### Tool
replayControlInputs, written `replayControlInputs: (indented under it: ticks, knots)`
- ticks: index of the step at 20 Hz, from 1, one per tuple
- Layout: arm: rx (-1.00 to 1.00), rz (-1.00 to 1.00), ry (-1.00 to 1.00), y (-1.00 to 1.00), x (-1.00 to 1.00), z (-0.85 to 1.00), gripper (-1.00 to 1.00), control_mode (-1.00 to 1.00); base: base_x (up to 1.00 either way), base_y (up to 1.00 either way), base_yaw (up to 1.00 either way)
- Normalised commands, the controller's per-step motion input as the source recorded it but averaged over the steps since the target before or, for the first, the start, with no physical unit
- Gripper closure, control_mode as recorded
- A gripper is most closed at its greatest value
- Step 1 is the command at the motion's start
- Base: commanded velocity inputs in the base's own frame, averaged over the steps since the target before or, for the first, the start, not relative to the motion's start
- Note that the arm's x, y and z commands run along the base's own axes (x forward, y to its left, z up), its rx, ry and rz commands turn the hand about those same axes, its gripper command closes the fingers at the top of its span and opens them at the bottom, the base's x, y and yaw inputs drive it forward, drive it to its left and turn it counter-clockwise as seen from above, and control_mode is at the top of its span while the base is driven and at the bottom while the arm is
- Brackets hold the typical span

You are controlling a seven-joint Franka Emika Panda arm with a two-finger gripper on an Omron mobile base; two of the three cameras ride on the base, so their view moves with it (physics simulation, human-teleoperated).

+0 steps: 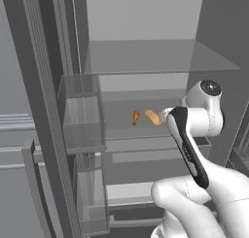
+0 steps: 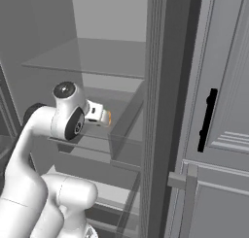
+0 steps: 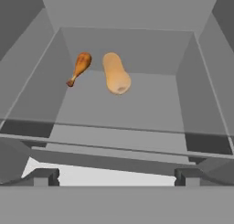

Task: Place one squash and one chicken drumstick in each tupperware on the nearby counter, to pack two identical lunches.

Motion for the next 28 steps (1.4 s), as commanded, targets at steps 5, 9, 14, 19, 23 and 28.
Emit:
replayControlInputs:
  ticks: [5,9,14,19,23,28]
  knots:
    - [0.00,0.02,0.01,-0.03,0.71,-0.33,-1.00,-1.00,0.00,0.00,0.00]
    - [0.00,0.00,0.05,0.00,0.57,-0.02,-1.00,-1.00,0.00,0.00,0.00]
    - [0.00,0.00,0.00,0.00,0.49,-0.11,-1.00,-1.00,0.00,0.00,0.00]
    - [-0.01,0.00,0.01,0.01,0.50,-0.24,-1.00,-1.00,0.00,0.00,0.00]
    - [-0.01,0.00,0.01,0.02,0.48,-0.36,-1.00,-1.00,0.00,0.00,0.00]
    - [0.00,0.00,0.01,0.00,0.49,-0.29,-1.00,-1.00,0.00,0.00,0.00]
